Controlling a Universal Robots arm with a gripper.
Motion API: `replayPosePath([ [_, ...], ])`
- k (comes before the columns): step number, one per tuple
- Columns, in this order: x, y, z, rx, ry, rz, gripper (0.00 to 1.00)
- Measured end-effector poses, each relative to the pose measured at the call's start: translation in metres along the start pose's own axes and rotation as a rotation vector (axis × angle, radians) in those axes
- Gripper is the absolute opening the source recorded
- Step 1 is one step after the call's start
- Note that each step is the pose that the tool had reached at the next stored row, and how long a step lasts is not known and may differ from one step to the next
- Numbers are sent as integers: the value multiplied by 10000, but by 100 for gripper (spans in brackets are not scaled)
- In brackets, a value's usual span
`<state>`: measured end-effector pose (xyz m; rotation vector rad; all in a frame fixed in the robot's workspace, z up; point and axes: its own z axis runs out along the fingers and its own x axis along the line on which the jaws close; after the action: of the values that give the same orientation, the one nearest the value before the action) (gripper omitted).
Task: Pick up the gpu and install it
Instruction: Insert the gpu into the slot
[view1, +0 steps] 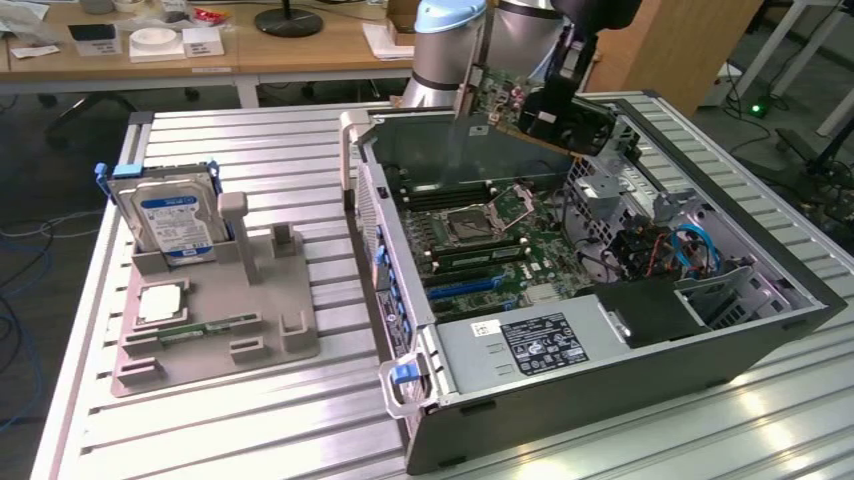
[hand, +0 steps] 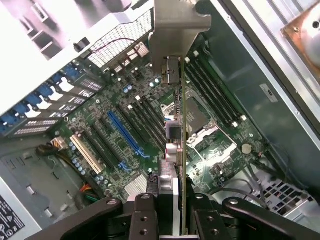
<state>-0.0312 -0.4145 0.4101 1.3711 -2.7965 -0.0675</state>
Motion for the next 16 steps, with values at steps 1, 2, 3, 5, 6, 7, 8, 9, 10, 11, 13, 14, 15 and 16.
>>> replayPosePath([
  [1,0,0,0,0,7,-126,28],
  [2,0,0,0,1,13,-252,28],
  [3,0,0,0,2,20,-389,28],
  [5,0,0,0,3,33,-639,28],
  [6,0,0,1,4,38,-765,28],
  [7,0,0,1,4,45,-892,28],
  [8,0,0,1,5,52,-1018,28],
  [9,0,0,1,5,58,-1143,28],
  [10,0,0,1,6,65,-1279,28],
  [11,0,0,1,6,70,-1401,28],
  [13,0,0,2,8,83,-1636,28],
  [14,0,0,2,8,88,-1760,28],
  [15,0,0,2,9,95,-1882,28],
  [16,0,0,2,9,102,-2003,28],
])
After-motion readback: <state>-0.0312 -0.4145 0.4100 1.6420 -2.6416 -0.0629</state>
